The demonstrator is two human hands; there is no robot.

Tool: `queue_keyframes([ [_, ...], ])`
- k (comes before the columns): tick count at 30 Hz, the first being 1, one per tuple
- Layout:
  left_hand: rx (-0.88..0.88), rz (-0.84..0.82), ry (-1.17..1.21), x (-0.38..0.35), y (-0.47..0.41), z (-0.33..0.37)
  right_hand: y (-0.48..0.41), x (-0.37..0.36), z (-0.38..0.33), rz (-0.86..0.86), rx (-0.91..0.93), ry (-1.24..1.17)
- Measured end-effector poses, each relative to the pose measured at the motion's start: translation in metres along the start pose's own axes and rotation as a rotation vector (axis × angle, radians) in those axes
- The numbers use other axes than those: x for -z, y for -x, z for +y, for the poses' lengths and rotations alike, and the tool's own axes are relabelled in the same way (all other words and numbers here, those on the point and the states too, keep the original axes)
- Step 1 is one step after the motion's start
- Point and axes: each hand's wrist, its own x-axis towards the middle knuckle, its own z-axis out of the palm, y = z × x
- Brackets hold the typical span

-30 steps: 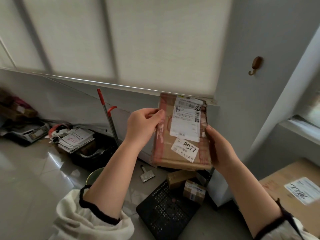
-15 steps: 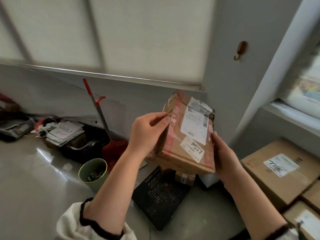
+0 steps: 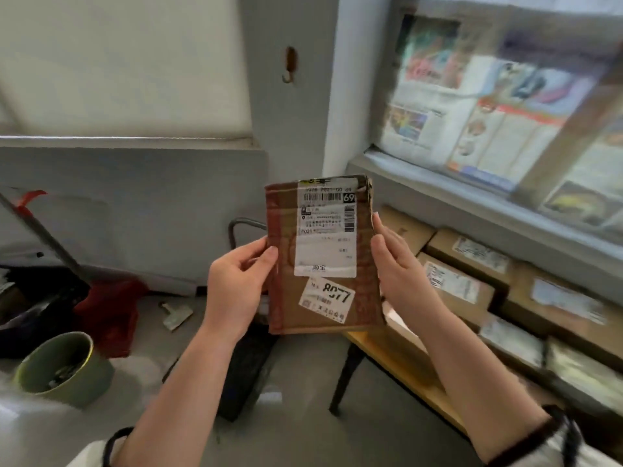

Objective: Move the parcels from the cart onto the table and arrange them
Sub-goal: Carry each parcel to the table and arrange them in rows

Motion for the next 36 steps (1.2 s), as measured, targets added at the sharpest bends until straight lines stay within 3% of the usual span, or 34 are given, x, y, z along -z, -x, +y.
queue_keyframes([
  [6,0.038,-0.409,0.015,-0.192,0.094,-0.014,0.113,0.203,0.047,0.258,-0.208,-0.049],
  [10,0.13,-0.66,-0.054,-0.292,0.165,-0.026,0.196,0.299,0.079,0.449,-0.338,-0.068],
  [14,0.18,-0.908,-0.189,-0.359,0.222,-0.036,0.265,0.358,0.105,0.571,-0.397,-0.212],
  [20,0.212,-1.238,-0.334,-0.411,0.277,-0.043,0.334,0.387,0.135,0.761,-0.459,-0.284],
  [29,0.256,-1.422,-0.267,-0.448,0.309,-0.057,0.365,0.407,0.156,0.927,-0.48,-0.384],
  [36,0.343,-1.395,-0.217,-0.474,0.311,-0.071,0.359,0.433,0.174,0.913,-0.454,-0.415],
])
